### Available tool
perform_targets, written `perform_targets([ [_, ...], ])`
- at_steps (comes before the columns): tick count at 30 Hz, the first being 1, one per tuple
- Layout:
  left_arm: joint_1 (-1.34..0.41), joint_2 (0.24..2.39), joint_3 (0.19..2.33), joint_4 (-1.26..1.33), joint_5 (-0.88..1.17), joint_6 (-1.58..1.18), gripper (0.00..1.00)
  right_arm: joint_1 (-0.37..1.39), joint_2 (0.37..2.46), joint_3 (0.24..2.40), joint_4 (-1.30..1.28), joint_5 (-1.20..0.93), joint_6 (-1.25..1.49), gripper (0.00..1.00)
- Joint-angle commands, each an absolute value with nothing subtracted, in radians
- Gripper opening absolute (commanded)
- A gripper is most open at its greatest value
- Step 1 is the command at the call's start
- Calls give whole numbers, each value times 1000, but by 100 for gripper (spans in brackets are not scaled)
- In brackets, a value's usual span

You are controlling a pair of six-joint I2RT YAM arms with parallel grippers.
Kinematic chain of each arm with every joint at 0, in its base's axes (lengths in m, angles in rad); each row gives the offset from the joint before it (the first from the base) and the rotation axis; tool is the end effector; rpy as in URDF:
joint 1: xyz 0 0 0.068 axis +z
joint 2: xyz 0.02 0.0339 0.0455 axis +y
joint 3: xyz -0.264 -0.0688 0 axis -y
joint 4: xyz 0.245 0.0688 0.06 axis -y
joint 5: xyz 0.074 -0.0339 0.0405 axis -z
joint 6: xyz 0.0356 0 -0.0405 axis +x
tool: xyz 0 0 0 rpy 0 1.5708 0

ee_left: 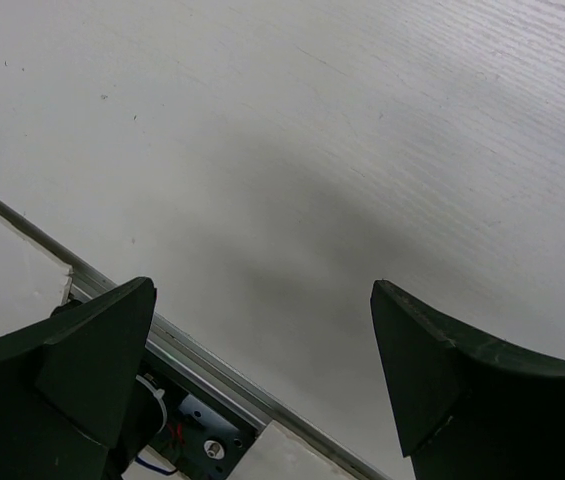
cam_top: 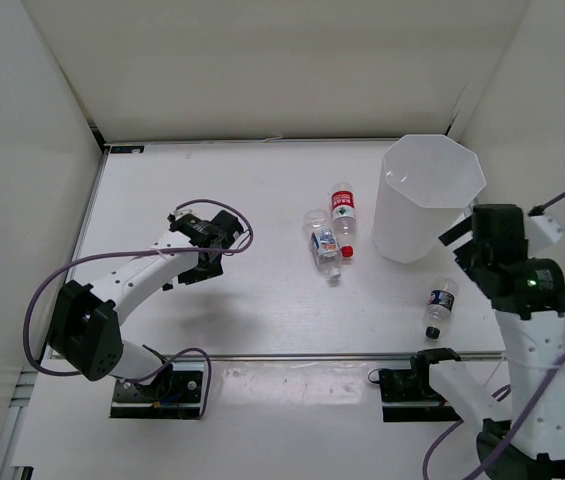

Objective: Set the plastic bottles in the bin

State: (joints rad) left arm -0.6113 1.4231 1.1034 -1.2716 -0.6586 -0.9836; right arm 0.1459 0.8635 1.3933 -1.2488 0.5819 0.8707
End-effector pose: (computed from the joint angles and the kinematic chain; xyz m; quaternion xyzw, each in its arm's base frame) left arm 0.2013 -0.1144 0.2525 -0.1719 0.9305 0.2328 0.2246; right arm 0.1093 -0.0037 0.4214 0.4201 0.7737 -0.0356 0.4729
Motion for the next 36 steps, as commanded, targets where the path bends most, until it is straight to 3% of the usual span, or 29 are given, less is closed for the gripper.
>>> perform_targets([
  [1, -604, 1437, 1098, -1259, -687, -992, 100, 117, 885, 1193, -1315, 394, 1040, 100],
  [10, -604, 1437, 1080, -1259, -687, -992, 100, 16, 936, 1039, -1315, 389, 1059, 100],
  [19, -595, 1437, 1071, -1259, -687, -1002, 100, -170, 1158, 954, -1289, 351, 983, 100],
  [36, -595, 1437, 1060, -1250, -696, -1002, 100, -310, 1229, 804, -985, 238, 704, 100],
])
